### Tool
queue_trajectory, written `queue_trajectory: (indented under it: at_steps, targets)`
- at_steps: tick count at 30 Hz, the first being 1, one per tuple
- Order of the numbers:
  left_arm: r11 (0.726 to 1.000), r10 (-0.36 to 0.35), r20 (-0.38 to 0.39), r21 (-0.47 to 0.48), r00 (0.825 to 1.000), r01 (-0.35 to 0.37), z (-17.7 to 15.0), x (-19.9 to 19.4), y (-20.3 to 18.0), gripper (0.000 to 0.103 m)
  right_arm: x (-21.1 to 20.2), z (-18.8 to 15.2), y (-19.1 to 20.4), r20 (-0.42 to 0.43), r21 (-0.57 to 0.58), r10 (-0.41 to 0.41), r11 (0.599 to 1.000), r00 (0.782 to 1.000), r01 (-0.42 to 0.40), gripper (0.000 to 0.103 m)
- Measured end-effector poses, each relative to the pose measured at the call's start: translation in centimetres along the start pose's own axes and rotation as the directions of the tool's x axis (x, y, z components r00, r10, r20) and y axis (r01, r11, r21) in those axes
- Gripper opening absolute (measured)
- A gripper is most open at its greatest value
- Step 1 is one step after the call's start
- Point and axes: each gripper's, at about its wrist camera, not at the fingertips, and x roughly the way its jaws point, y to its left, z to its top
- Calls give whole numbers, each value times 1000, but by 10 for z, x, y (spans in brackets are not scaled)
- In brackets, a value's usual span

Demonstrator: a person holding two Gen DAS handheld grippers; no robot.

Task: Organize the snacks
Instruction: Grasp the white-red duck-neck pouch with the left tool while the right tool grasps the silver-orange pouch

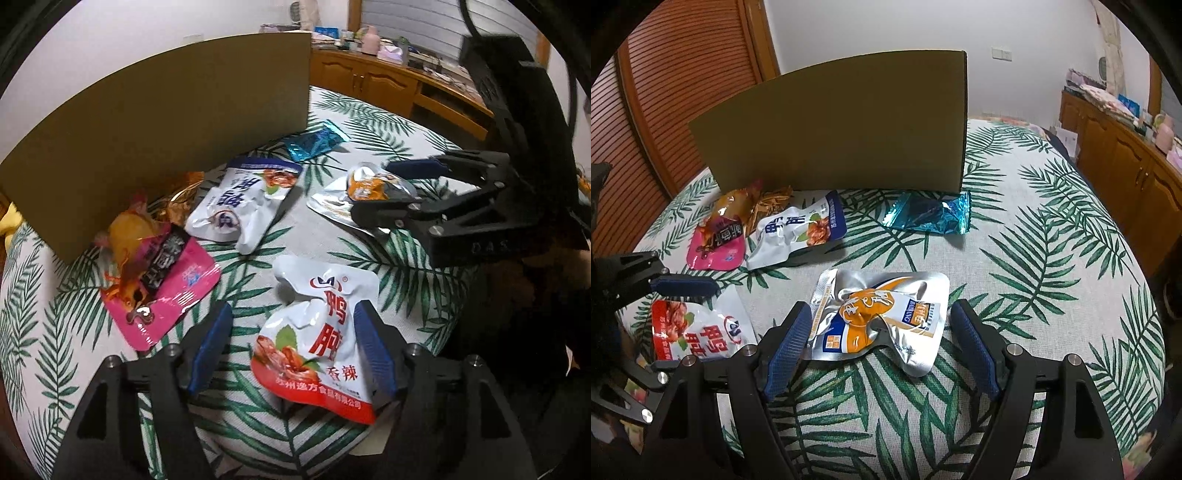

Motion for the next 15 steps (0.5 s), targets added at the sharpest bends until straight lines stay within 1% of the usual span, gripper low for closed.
queue_trajectory:
  at_steps: [1,3,4,5,7,9,13,15]
  targets:
    - [1000,6,0,-10,1000,-6,0,0,2,69,0,0,1,-2,-4,-4,1000,1000,4,80]
    - [1000,-5,7,-21,1000,5,-2,-2,6,68,0,-1,1,-2,-12,-10,1000,1000,10,80]
    - [1000,-10,10,-27,1000,10,-2,-2,8,65,0,-1,1,-2,-14,-13,1000,1000,13,80]
    - [999,-10,11,-33,1000,10,-2,-3,10,57,0,-1,2,-1,-15,-14,1000,1000,14,80]
    - [999,-2,10,-45,1000,2,-2,-4,14,50,0,-1,1,0,-17,-15,1000,1000,15,80]
    - [999,-4,7,-54,1000,4,-2,-5,17,46,0,-2,2,1,-17,-16,1000,1000,16,80]
    - [997,-4,13,-79,1000,5,-3,-7,23,33,0,-2,2,-1,-25,-24,999,1000,24,80]
    - [995,-17,21,-101,1000,19,-5,-9,26,32,1,-2,3,-3,-33,-29,999,1000,29,80]
